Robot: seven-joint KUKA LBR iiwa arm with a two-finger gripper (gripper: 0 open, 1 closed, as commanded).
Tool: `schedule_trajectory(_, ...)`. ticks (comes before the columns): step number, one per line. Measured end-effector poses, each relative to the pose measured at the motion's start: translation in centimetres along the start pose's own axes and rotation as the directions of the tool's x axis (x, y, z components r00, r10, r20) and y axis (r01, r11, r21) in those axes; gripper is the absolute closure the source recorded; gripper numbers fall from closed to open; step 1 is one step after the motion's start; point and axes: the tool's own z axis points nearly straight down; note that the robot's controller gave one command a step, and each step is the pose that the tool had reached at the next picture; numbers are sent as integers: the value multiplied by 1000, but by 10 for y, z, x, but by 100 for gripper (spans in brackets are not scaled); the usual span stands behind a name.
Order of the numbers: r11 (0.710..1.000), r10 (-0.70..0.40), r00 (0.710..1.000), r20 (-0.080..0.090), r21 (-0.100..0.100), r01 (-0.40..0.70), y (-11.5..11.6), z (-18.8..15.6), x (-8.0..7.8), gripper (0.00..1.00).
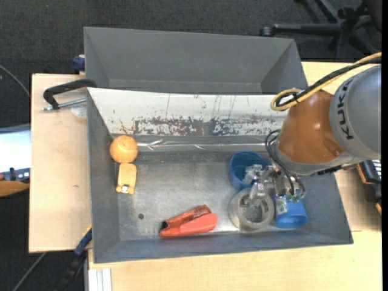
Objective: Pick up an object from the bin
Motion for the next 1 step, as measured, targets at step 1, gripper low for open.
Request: schedule_trajectory(1, 1000, 0, 1000, 0, 0, 0, 0, 0, 0, 100)
